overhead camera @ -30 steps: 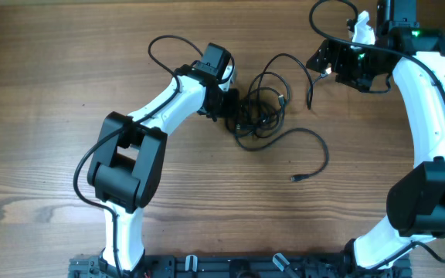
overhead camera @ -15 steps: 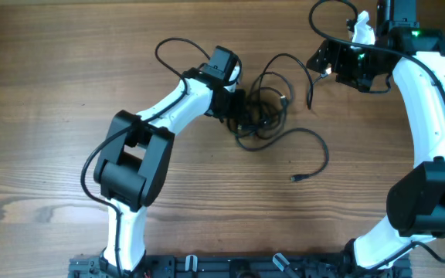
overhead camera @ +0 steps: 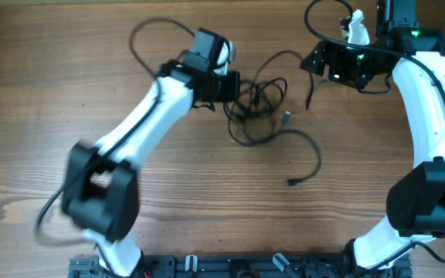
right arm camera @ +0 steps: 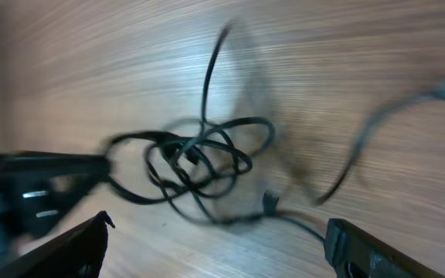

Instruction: Untangle cables

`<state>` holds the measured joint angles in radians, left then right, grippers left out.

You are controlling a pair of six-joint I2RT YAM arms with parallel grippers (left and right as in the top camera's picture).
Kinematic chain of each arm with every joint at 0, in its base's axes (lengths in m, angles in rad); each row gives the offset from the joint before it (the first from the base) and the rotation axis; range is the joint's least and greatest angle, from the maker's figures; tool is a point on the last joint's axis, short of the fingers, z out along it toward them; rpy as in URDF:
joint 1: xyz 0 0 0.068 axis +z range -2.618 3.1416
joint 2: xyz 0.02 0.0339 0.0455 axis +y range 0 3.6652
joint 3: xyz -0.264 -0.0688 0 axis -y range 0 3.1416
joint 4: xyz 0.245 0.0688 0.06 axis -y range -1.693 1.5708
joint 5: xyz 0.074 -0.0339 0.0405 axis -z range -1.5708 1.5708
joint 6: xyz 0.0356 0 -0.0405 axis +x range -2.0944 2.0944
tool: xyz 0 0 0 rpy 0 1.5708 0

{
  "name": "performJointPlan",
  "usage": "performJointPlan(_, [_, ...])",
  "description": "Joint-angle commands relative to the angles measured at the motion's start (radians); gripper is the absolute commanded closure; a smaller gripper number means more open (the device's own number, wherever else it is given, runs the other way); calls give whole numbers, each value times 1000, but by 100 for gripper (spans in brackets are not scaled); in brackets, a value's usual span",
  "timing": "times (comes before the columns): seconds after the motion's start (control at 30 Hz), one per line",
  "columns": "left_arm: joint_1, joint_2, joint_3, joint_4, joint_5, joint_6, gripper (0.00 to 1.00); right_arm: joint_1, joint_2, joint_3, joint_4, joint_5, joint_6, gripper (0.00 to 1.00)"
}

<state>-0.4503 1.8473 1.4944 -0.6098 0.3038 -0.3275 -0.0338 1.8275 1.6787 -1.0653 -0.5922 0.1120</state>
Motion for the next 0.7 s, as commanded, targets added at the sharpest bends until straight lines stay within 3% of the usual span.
performJointPlan(0.0, [-2,-161,10,26,7,9,96,45,-2,21,19,-206,-129,8])
performJointPlan(0.1, [1,-168,10,15,12,8,96,54,-2,21,71,-429,-190,8])
performJointPlan(0.23, [3,-171,10,27,29,-27,96,65,-2,21,93,-428,-188,10])
performJointPlan(0.4, [46,-177,10,53,122,-100,96,133,-2,15,95,-268,-149,20])
performJointPlan(0.5, [80,-183,10,71,267,-100,96,187,4,14,144,6,82,23])
performJointPlan(0.67, [130,-193,10,72,377,-130,96,243,43,14,185,43,114,32])
